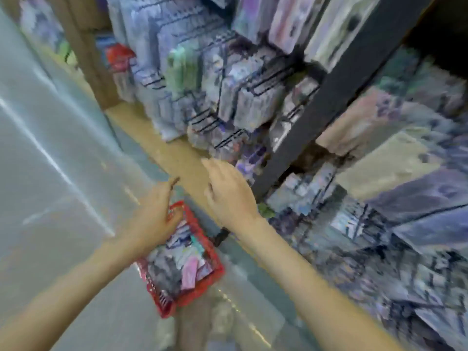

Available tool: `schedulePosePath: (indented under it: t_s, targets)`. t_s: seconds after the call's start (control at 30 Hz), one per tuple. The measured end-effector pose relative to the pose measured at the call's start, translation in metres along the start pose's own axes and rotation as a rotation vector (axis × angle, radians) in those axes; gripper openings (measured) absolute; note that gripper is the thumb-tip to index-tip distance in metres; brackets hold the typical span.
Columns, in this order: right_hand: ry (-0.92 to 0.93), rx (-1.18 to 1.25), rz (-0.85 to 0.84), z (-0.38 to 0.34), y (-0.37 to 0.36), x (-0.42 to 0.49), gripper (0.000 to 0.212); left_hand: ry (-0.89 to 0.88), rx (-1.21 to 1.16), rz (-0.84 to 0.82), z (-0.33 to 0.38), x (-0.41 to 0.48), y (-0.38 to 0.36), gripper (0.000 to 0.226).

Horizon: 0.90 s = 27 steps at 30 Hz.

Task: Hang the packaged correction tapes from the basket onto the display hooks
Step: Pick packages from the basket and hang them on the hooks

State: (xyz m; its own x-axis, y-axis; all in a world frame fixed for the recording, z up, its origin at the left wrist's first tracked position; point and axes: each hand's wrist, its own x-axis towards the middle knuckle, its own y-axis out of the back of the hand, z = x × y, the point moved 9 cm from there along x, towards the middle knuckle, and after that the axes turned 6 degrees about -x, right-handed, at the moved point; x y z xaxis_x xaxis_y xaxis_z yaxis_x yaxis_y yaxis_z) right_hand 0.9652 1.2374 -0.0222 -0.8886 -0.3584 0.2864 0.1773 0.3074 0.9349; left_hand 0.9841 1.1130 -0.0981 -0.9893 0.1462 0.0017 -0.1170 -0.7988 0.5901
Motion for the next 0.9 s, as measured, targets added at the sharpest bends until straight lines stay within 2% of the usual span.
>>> schedulePosePath:
  t_s: [0.1,0.2,0.3,0.37,0.43,0.57,0.63,0.77,0.83,0.9]
  targets:
    - [-0.001,0.077,-0.125,0.006,-0.137,-0.023,0.032,0.184,-0.016,-0.015,-0.117,-0.02,-0.05,0.053]
    - [0.072,0.096,-0.351,0.019,-0.297,-0.074,0.049,0.414,-0.026,-0.018,-0.253,-0.047,-0.131,0.053]
    - [0.055,0.116,-0.557,0.042,-0.434,-0.135,0.053,0.593,-0.05,0.011,-0.375,-0.084,-0.215,0.055]
    - [0.006,0.163,-0.655,0.061,-0.508,-0.172,0.052,0.686,-0.001,-0.006,-0.432,-0.103,-0.262,0.058]
    - [-0.06,0.192,-0.718,0.084,-0.569,-0.203,0.051,0.689,0.114,-0.062,-0.47,-0.103,-0.298,0.061]
    - [-0.135,0.174,-0.807,0.125,-0.671,-0.225,0.06,0.551,0.394,-0.068,-0.531,-0.059,-0.34,0.071]
    - [-0.117,0.147,-0.794,0.138,-0.712,-0.209,0.068,0.57,0.472,-0.049,-0.566,-0.029,-0.348,0.066]
    - [-0.038,0.126,-0.574,0.149,-0.772,-0.142,0.073,0.55,0.674,-0.003,-0.621,0.038,-0.349,0.065]
    - [0.004,0.108,-0.543,0.151,-0.8,-0.113,0.078,0.592,0.739,-0.091,-0.648,0.06,-0.356,0.067]
    - [0.045,0.048,-0.6,0.154,-0.825,-0.094,0.08,0.601,0.801,-0.17,-0.662,0.075,-0.362,0.061]
